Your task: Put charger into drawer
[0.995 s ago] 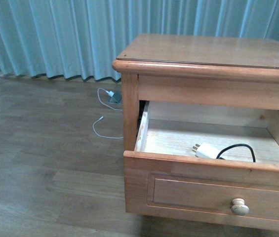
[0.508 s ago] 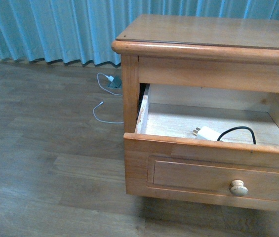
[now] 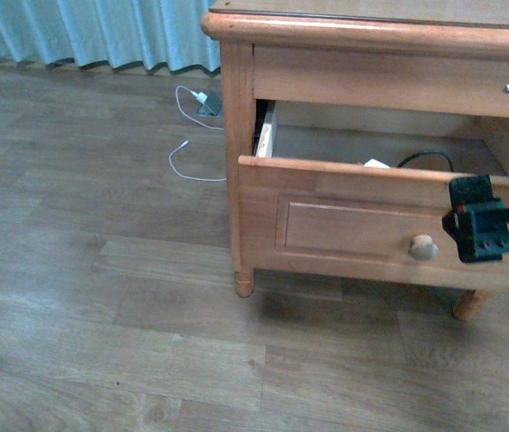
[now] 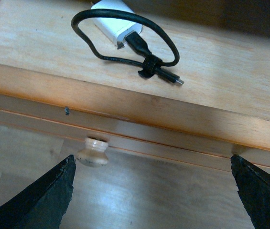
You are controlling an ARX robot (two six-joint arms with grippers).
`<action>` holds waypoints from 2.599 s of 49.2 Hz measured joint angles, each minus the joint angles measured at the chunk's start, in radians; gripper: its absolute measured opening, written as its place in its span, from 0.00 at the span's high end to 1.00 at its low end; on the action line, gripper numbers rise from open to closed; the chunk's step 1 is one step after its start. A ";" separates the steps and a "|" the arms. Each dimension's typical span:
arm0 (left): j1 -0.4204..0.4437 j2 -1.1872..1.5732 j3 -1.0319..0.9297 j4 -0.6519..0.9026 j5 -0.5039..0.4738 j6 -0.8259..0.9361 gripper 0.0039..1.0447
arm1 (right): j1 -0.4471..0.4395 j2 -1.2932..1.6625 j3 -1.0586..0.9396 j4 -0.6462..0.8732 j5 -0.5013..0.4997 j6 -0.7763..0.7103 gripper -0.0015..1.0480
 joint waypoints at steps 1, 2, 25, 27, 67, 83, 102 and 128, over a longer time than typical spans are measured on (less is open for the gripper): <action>0.000 0.000 0.000 0.000 0.000 0.000 0.05 | 0.000 0.028 0.020 0.026 0.004 0.013 0.08; 0.000 0.000 0.000 0.000 0.000 0.000 0.05 | 0.000 0.047 0.035 0.037 0.010 0.022 0.08; 0.000 0.000 0.000 0.000 0.000 0.000 0.05 | -0.024 0.391 0.288 0.352 0.148 0.164 0.08; 0.000 0.000 0.000 0.000 0.000 0.000 0.05 | -0.025 0.406 0.288 0.397 0.161 0.169 0.08; 0.000 0.000 0.000 0.000 0.000 0.000 0.05 | -0.059 0.254 0.155 0.292 -0.077 0.111 0.08; 0.000 0.000 0.000 0.000 0.000 0.000 0.05 | -0.208 -0.260 -0.124 -0.078 -0.309 0.092 0.08; 0.000 0.000 0.000 0.000 0.000 0.000 0.05 | -0.389 -0.965 -0.375 -0.320 -0.415 0.101 0.08; 0.000 0.000 0.000 0.000 0.000 0.000 0.05 | -0.203 -1.220 -0.667 0.137 -0.082 0.013 0.94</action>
